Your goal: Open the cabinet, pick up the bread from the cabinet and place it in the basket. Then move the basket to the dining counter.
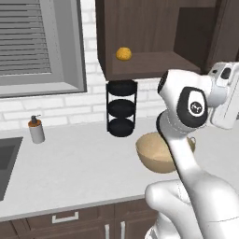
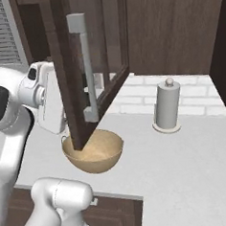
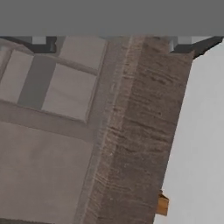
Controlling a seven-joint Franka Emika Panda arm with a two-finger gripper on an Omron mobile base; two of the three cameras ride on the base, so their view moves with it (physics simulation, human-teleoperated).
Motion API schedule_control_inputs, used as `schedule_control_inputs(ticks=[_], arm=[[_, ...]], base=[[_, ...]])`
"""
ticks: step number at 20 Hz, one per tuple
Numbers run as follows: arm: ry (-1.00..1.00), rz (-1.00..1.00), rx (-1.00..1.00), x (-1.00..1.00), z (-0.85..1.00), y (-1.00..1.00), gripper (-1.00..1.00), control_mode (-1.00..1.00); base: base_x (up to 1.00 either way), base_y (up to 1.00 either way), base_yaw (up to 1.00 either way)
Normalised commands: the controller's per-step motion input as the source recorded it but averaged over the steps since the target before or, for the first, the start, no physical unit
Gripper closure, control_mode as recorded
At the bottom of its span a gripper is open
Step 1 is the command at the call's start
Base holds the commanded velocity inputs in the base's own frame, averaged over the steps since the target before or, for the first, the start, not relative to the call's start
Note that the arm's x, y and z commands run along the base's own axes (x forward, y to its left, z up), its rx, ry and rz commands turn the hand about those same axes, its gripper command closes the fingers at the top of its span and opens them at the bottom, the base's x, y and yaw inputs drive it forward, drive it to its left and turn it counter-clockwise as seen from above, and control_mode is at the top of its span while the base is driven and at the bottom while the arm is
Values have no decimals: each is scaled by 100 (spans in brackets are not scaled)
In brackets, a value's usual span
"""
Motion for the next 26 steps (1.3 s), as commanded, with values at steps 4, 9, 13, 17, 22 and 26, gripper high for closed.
schedule_control_inputs(ticks=[4, 9, 13, 17, 22, 26], arm=[[-3, 13, 23, -16, 0, -63, -100, -100], [0, 9, 13, -9, 0, -22, -100, -100], [0, 13, 14, 0, 0, 70, -100, -100], [1, 19, 16, 16, -23, 100, -100, -100], [0, 12, 27, 52, -30, 86, -100, -100], [0, 2, 39, 74, -20, 79, -100, -100]], base=[[0, 0, 0], [0, 0, 0], [0, 0, 0], [0, 0, 0], [0, 0, 0], [0, 0, 0]])
